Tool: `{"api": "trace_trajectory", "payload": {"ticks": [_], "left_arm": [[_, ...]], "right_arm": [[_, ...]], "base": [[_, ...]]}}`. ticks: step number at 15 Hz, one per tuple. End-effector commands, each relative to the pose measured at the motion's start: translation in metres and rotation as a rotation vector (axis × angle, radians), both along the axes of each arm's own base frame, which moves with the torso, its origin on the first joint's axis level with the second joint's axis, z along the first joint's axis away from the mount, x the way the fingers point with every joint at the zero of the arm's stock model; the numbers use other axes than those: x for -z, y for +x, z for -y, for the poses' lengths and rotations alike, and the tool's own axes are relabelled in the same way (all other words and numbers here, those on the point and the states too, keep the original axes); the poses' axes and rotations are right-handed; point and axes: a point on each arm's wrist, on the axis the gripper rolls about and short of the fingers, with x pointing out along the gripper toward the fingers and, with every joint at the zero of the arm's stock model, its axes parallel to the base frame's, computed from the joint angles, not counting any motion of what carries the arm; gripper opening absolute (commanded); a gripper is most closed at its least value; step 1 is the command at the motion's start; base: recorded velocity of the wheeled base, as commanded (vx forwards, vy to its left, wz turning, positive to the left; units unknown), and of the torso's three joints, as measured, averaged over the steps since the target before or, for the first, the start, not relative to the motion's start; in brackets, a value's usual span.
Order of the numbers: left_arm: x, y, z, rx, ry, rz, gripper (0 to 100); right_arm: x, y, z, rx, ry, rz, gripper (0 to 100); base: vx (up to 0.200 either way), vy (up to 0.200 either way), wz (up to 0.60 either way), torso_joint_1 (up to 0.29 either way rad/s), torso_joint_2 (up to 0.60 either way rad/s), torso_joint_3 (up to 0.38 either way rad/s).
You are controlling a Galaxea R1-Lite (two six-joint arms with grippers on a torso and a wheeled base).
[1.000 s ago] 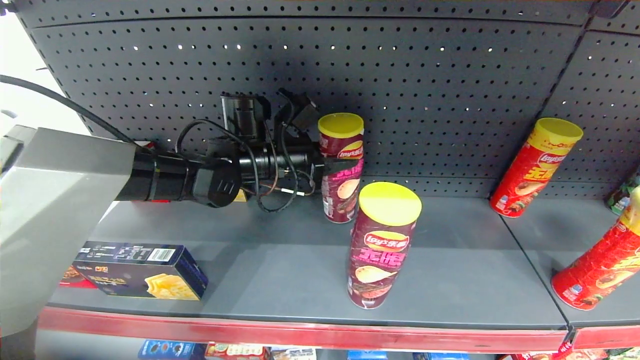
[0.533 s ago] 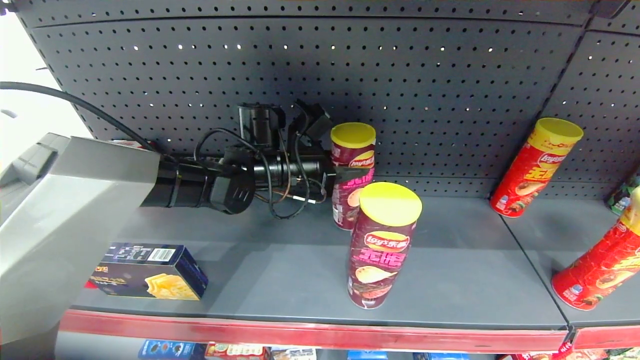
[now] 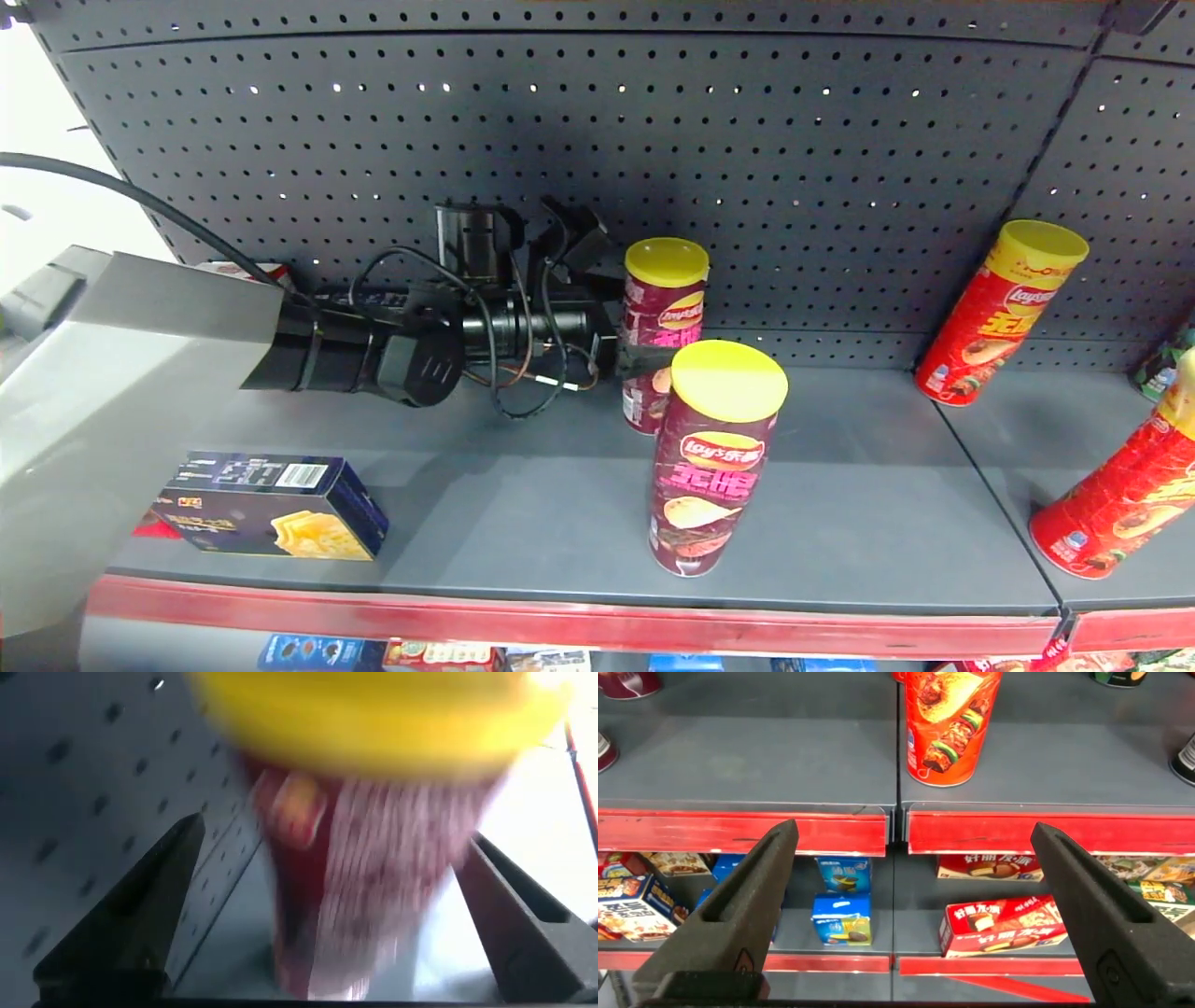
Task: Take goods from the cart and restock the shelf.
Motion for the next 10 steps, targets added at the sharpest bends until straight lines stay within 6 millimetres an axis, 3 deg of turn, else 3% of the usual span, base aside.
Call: {"api": "trace_trajectory", "payload": {"ticks": [1,5,10], "left_arm": [[-0.012,-0.018,-0.014,-0.016,0.010,0.004,100],[-0.003,-0.052,-0.028,-0.156,0.106,-0.010,100],[0.011,-0.062,-0.030,-0.241,0.180,-0.010,100]], "right_arm": [[0.000,0.000,0.000,-0.001,0.000,-0.002,100],[-0.001,0.000,0.000,-0.001,0.000,-0.001,100],[0.000,0.000,0.000,-0.001,0.000,-0.002,100]], "base": [[0.000,0.000,0.00,0.000,0.00,0.000],[0.000,0.000,0.00,0.000,0.00,0.000],[0.000,0.000,0.00,0.000,0.00,0.000]]}}
